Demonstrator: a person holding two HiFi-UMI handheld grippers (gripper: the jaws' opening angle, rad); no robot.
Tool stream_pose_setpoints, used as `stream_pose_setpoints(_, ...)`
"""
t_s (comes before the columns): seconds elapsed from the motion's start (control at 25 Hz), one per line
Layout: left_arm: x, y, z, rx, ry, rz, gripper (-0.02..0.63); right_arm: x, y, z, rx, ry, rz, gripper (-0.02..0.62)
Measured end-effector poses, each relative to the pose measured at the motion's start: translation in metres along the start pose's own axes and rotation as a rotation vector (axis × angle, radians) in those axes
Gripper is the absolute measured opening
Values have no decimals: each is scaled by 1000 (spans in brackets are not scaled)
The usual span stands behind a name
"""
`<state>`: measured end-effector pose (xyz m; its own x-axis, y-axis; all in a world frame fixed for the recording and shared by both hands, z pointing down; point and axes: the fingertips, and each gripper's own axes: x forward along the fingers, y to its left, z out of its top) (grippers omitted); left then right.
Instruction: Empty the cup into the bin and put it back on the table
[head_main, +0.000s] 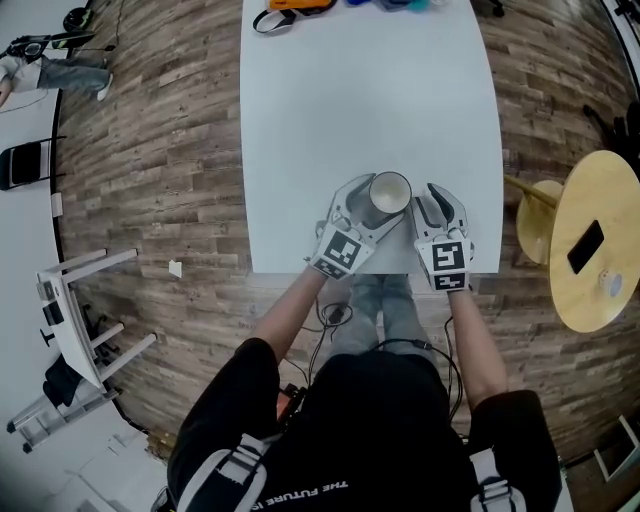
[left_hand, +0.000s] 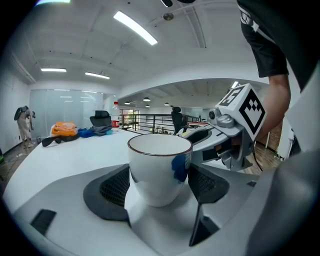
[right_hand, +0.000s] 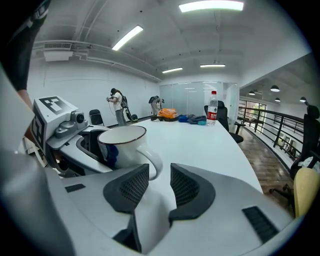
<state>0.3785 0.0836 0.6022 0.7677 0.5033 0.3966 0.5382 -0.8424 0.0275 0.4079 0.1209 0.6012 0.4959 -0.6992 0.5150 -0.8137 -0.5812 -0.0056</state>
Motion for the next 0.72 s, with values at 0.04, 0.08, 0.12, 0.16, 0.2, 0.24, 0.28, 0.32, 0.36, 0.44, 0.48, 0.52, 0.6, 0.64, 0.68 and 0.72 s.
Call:
stream_pose_setpoints(0.04,2,0,1,4,-1,-13,356,2,-1,1,0,-3,-4,123)
stream_pose_setpoints(0.08,3,1,1,6,-1,-24,356,4,-3,2,2,-6,-9,123)
stream_pose_setpoints(0.12,4,3,0,6,-1,-34,356,6,-4,3,3,-8,-13,123)
stream_pose_setpoints(0.16,4,4,-1,6,-1,-43,356,8,-5,3,4,-10,-14,123)
stream_pose_setpoints(0.2,5,4,0,8,-2,-52,356,9,-5,3,5,-11,-14,121)
stream_pose_setpoints(0.24,5,5,1,12,-3,-61,356,10,-5,3,6,-13,-12,121)
stream_pose_setpoints(0.28,5,7,2,16,-4,-68,356,11,-5,3,5,-16,-9,121)
stream_pose_setpoints(0.32,6,9,3,21,-3,-73,356,12,-4,4,4,-18,-6,121)
stream_pose_setpoints(0.36,6,11,3,26,-4,-76,356,14,-3,5,5,-21,-2,115)
stream_pose_setpoints(0.44,7,14,4,27,-8,-81,357,16,-3,8,25,-38,8,77)
stream_pose_setpoints(0.48,7,15,4,21,-13,-84,357,16,-4,9,49,-52,16,68)
stream_pose_setpoints(0.52,7,16,4,11,-18,-86,359,16,-4,10,71,-66,25,57)
stream_pose_setpoints(0.6,5,17,4,-11,-27,-88,362,15,-3,11,77,-82,50,55)
stream_pose_setpoints(0.64,4,17,3,-18,-30,-90,365,14,-1,11,73,-85,68,54)
stream_pose_setpoints(0.68,3,16,3,-20,-34,-95,370,13,1,11,73,-87,87,54)
stream_pose_setpoints(0.72,2,14,3,-16,-36,-103,373,13,2,10,78,-90,104,54)
